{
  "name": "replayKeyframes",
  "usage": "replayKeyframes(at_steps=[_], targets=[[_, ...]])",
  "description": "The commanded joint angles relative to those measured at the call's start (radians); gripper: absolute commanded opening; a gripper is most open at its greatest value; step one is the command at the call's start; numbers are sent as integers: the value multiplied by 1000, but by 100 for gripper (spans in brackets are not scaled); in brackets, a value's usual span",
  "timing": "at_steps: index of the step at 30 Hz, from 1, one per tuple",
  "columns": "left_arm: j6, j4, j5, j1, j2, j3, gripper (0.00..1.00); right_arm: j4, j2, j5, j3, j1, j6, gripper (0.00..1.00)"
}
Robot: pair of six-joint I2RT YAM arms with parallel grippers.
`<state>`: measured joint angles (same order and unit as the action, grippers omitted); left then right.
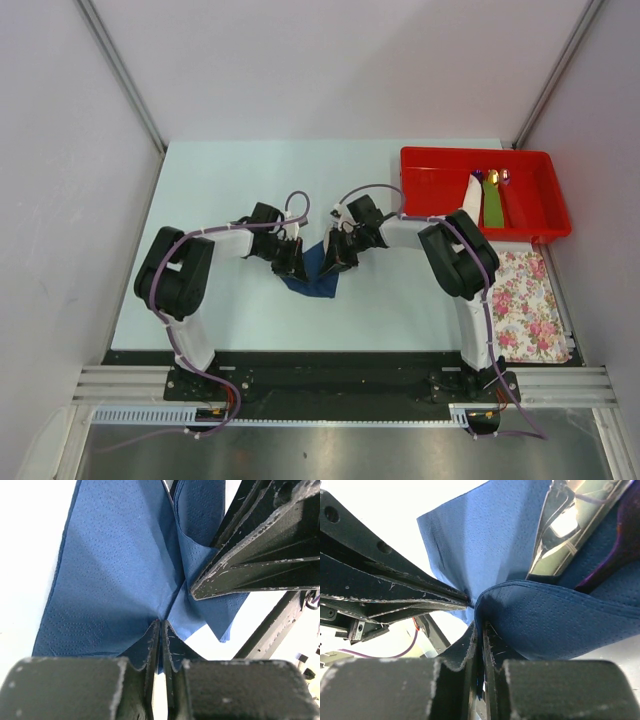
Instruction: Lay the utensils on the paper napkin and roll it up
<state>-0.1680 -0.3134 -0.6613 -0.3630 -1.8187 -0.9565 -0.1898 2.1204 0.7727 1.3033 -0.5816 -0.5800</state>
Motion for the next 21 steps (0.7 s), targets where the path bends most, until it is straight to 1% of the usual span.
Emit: replayKeyframes(at_steps=[1,6,8,9,10,12,13,15,16,17,21], targets=[[-2,2,17,-1,-28,5,9,9,-4,-10,43,-14,-3,10],[-1,-1,20,-1,-31,5,9,9,19,-13,50,-18,3,12],[-2,-1,13,1,-22,5,11,7,27,-13,50,-17,9,28],[-10,3,2,6,-19,10,13,6,32,-13,50,-18,11,33],[-17,10,-17,19,-2,13,20,4,35,-12,50,-18,11,42],[-48,55,-69,45,25,47,27,7,35,-16,48,-20,14,53],[-59,75,-81,76,41,62,33,9,35,-18,47,-20,12,58],[-86,135,-118,104,100,105,40,10,35,-19,48,-18,12,61],[-93,155,-130,123,119,119,46,10,33,-19,48,-21,11,65],[-94,177,-136,131,155,133,49,13,36,-18,50,-21,9,65],[-129,226,-162,136,209,163,62,18,39,-16,50,-24,-1,68]])
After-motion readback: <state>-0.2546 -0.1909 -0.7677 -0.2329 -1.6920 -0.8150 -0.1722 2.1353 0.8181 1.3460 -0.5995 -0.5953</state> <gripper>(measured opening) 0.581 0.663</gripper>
